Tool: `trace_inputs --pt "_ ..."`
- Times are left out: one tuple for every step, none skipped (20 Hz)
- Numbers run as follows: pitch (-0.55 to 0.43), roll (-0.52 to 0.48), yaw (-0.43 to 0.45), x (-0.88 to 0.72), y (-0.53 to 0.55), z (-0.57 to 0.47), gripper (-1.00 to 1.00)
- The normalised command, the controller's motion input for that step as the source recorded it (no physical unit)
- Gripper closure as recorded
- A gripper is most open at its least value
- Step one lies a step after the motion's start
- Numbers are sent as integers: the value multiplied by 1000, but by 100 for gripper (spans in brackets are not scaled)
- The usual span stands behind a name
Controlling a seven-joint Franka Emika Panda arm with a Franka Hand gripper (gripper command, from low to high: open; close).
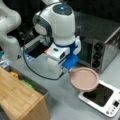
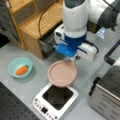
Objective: Pick up the pan. Place the pan on the table. Pick up the bowl. Place the bowl on the stove.
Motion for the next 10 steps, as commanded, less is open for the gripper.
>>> trace_inputs --pt "-112 -4 152 -690 -158 -27 100" --pt "-122 -9 130 -699 -137 -56 100" --pt "-130 -10 113 -706 -121 -84 100" --pt "-145 -8 103 -707 -112 -110 100" --pt "-155 -3 91 -710 -108 -135 100" --pt "-165 -5 75 -706 -100 -157 100" --pt "-170 -12 62 -699 -91 -176 100" --pt "-173 -15 61 -652 -85 -181 100" --pt "-177 -17 63 -580 -83 -175 100" --pt "-194 -13 51 -514 -88 -187 100"
